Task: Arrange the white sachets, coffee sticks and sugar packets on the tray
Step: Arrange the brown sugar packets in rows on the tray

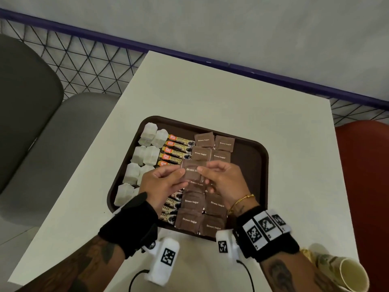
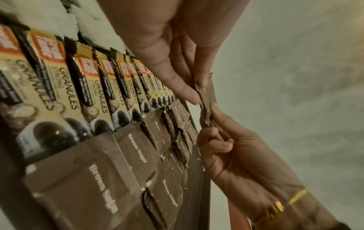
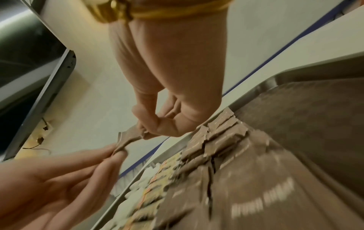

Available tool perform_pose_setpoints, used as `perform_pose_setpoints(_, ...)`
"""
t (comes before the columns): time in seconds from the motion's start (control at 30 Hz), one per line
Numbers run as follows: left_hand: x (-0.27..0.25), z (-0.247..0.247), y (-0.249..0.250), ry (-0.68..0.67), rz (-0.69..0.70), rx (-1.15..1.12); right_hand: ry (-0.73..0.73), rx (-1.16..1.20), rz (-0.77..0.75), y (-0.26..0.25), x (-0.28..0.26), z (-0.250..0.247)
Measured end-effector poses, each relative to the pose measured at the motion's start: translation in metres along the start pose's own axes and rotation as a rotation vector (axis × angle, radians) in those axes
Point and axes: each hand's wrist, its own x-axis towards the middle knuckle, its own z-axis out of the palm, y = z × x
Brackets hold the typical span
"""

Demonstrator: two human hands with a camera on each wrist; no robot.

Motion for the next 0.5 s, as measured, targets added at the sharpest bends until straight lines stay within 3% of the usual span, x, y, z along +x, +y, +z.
perform_pose_setpoints(0.2,0.0,-0.016,0.008,0.002,0.006,0.051,0.291,-0.226,-0.056,-0.036,0.064,-0.044)
perform_pose_setpoints(0.5,-0.01,-0.039,0.005,0.039,-0.018,0.141,0.459,-0.545,-0.097,-0.016,0.119,-0.056)
